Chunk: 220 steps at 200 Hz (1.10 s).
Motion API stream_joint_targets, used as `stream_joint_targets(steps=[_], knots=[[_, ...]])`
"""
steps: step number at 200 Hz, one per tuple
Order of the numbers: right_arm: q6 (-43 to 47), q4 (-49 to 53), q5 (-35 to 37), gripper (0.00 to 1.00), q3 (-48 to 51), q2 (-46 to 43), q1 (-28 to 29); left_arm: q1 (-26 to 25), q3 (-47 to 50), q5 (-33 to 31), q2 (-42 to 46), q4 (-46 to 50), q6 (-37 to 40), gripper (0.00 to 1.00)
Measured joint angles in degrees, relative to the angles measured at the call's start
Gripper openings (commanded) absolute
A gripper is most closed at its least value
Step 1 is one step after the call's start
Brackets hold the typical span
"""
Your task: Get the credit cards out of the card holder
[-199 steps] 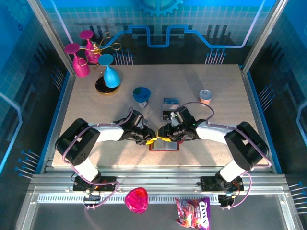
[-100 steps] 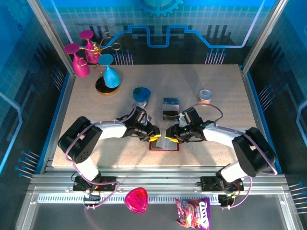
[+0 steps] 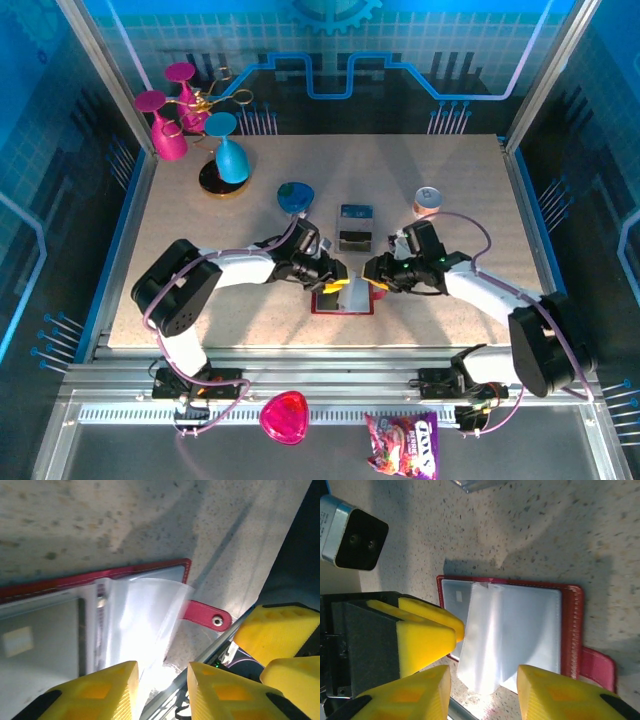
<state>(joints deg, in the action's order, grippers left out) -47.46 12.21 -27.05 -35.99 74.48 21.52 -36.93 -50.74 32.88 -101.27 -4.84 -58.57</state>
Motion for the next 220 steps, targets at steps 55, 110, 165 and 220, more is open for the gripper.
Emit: stream_joint_targets(steps=[55,110,165,220], knots=[[2.1,4.5,0.0,0.4,1.6,-4.7,-3.8,-1.6,-3.7,0.7,-2.3,0.0,0.0,0.33],[2.6,5.4,-0.3,0.4,1.9,-6.2,-4.8,-2.2,-4.8,1.5,-3.5,-0.2,-0.1,0.34],[2.5,5.2,-1.6,0.39,2.3,-6.1,-4.8,-2.3,-4.8,1.5,-3.5,-0.2,-0.1,0.34],[1.6,3.0,-2.2,0.39,2.2,-2.8,-2.8,-2.1,-3.4,1.5,-3.5,-0.7,-0.1,0.34]])
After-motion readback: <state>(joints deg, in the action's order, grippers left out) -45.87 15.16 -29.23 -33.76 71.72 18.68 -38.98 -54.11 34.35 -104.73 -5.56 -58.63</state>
